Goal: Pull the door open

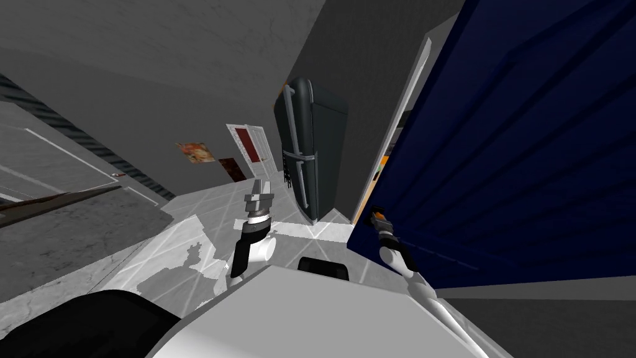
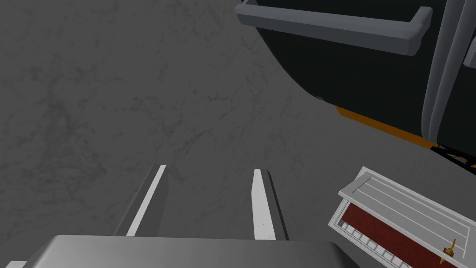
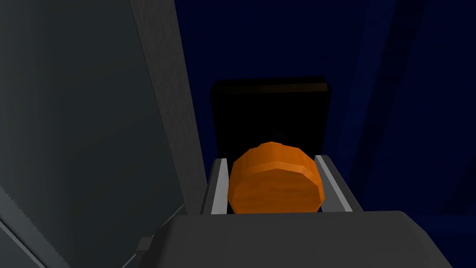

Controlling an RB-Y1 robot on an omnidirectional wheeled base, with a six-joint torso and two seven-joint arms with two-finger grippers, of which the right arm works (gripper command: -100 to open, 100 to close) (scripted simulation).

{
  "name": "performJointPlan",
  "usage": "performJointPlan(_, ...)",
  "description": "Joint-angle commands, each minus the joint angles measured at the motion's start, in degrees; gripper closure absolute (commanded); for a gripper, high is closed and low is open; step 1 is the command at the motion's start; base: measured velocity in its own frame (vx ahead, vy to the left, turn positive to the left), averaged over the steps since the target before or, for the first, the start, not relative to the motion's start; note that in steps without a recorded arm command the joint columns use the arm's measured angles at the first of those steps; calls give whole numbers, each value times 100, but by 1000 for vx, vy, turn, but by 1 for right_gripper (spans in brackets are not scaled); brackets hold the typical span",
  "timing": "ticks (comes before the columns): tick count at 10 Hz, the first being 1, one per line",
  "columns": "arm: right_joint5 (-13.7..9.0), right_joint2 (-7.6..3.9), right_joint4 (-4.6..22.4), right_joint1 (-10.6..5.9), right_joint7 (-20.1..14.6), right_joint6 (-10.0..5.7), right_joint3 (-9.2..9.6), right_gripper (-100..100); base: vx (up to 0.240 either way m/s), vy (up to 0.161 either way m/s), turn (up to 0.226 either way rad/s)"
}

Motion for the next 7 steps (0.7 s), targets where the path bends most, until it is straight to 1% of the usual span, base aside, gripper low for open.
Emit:
performJointPlan(1,1,-112,-91,69,-115,-26,118,100,-262,-50,128)
performJointPlan(4,6,-252,-191,150,-250,-65,261,100,-198,-51,113)
performJointPlan(5,-1,-217,-162,157,-211,-21,240,100,-78,-21,33)
performJointPlan(6,12,-301,-210,212,-298,-60,341,100,-139,-35,115)
performJointPlan(7,18,-351,-240,239,-342,-87,387,100,-221,-42,135)
